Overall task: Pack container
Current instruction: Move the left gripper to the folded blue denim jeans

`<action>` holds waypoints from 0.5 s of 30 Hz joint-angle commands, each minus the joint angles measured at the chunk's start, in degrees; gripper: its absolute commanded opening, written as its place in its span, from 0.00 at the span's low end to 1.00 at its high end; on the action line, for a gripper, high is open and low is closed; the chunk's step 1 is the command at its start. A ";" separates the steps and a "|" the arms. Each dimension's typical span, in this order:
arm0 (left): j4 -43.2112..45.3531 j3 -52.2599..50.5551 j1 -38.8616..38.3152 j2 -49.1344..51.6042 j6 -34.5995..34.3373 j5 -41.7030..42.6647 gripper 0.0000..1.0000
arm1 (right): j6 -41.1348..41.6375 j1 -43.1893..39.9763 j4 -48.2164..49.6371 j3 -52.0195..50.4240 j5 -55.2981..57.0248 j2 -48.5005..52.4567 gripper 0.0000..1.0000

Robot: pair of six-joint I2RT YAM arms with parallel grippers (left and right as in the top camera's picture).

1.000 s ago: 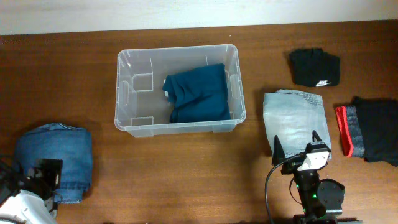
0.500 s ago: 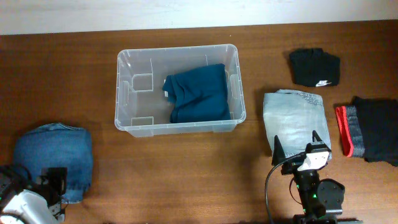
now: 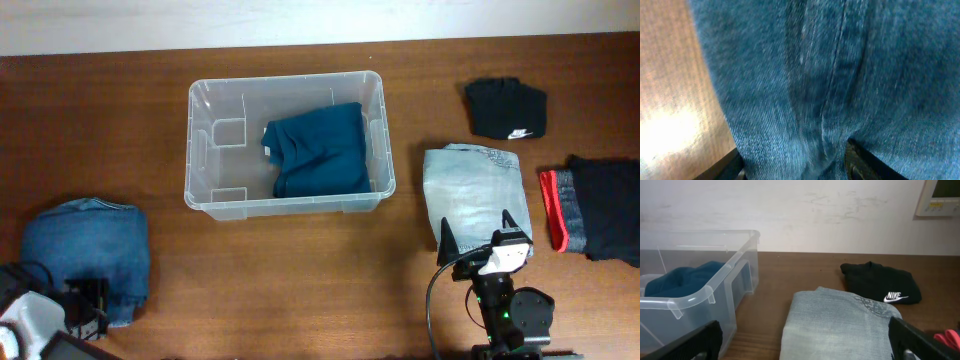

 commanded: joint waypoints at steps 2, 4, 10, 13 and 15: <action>4.02 -0.52 0.33 4.15 -0.59 0.76 0.58 | -0.20 -0.44 -0.04 -0.39 -0.85 -0.48 0.99; 6.38 -0.52 0.33 5.68 -0.55 1.33 0.58 | -0.20 -0.44 -0.04 -0.39 -0.85 -0.48 0.99; 13.16 -0.52 0.26 9.55 -0.52 5.51 0.57 | -0.20 -0.44 -0.04 -0.39 -0.85 -0.48 0.98; 16.65 -0.52 -0.79 10.78 -0.50 9.75 0.54 | -0.20 -0.44 -0.04 -0.39 -0.85 -0.48 0.99; 19.34 -0.52 -2.43 11.39 -0.24 11.65 0.54 | -0.22 -0.44 -0.04 -0.39 -0.85 -0.48 0.98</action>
